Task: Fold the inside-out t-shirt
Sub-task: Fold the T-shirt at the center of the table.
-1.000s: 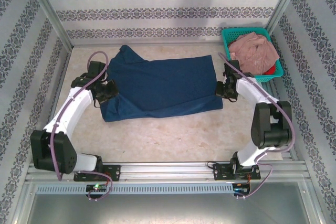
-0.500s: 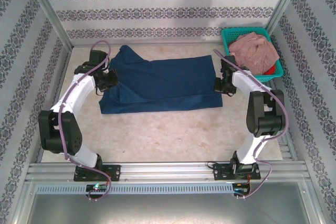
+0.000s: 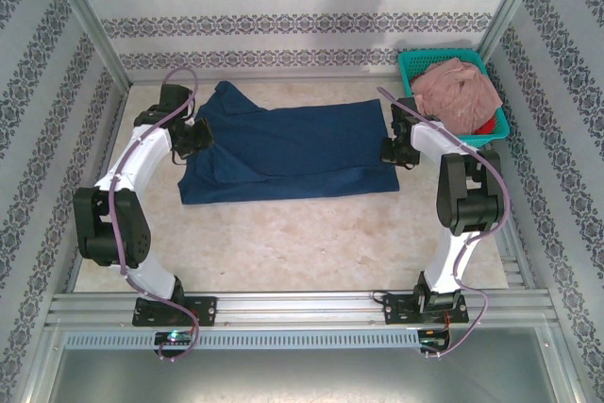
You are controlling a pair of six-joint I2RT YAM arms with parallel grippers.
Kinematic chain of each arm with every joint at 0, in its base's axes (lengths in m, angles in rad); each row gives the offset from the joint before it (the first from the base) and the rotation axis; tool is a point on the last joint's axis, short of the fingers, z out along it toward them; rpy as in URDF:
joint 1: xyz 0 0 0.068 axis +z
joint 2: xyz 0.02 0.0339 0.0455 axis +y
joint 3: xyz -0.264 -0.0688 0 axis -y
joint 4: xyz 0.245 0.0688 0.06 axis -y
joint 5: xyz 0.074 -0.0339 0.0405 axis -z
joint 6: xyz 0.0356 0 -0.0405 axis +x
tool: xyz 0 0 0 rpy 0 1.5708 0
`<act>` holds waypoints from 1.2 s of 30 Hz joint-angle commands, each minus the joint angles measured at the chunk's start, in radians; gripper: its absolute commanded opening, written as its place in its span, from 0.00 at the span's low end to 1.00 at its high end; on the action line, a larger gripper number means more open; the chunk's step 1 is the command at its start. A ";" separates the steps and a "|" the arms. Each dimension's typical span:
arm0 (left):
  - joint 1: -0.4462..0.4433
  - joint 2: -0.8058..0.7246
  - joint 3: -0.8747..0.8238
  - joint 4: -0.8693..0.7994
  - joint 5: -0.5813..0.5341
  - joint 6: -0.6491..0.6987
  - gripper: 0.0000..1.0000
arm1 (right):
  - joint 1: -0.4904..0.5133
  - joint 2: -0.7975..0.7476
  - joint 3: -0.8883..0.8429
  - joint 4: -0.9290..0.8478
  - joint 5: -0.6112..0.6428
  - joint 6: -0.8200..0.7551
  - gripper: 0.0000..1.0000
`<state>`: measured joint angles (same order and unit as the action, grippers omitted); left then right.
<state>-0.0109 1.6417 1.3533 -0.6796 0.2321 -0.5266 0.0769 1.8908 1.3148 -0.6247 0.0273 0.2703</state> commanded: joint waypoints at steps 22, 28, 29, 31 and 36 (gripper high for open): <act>0.032 0.068 0.068 0.032 -0.015 0.020 0.00 | 0.012 0.075 0.091 -0.018 0.069 -0.043 0.03; 0.032 0.104 0.071 0.056 -0.010 0.013 0.00 | 0.011 0.118 0.148 -0.018 0.066 -0.039 0.09; 0.032 0.113 0.073 0.061 -0.010 0.010 0.00 | 0.011 0.125 0.161 -0.022 0.067 -0.039 0.10; 0.032 0.133 0.080 0.069 -0.010 0.008 0.00 | 0.009 0.131 0.182 -0.022 0.065 -0.040 0.14; 0.031 0.181 0.105 0.089 0.003 0.003 0.00 | 0.007 0.103 0.201 -0.043 0.054 -0.045 0.32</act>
<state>0.0086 1.8095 1.4239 -0.6331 0.2295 -0.5266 0.0769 2.0163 1.4963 -0.6361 0.0669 0.2302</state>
